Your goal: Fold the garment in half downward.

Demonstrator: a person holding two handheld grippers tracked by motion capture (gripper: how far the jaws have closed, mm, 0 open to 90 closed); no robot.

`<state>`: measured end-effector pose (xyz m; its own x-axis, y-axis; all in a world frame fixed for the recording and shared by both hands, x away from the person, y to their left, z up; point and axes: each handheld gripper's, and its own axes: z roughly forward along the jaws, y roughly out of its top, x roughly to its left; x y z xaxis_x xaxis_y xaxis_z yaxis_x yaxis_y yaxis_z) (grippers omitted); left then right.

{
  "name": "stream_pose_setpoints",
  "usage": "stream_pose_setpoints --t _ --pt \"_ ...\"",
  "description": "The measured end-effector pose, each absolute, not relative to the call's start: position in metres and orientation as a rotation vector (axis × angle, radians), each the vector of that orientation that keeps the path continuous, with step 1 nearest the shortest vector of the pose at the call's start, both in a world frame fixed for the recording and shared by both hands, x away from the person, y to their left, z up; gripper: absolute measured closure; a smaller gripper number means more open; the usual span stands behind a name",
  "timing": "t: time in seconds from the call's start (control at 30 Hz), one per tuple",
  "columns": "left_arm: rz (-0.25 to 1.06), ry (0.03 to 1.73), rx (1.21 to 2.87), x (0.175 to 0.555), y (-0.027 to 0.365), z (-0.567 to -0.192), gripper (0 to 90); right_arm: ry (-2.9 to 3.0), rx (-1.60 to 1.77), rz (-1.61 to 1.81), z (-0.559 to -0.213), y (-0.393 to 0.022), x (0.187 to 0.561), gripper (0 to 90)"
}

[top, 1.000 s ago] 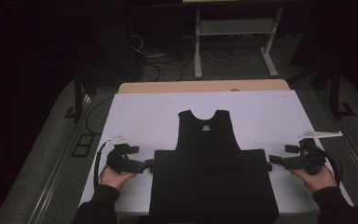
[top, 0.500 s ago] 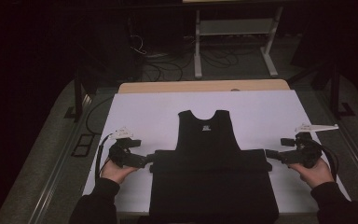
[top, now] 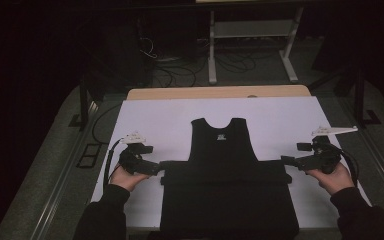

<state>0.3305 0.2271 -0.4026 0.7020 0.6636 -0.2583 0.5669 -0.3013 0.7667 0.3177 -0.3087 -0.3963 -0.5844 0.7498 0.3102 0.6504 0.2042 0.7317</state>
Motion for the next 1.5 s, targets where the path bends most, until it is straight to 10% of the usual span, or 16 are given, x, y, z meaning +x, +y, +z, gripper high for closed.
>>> stream_pose_setpoints --t 1.5 --pt "0.101 0.873 2.099 0.377 0.194 -0.394 0.0 2.410 1.304 1.287 -0.381 -0.285 0.371 0.0"
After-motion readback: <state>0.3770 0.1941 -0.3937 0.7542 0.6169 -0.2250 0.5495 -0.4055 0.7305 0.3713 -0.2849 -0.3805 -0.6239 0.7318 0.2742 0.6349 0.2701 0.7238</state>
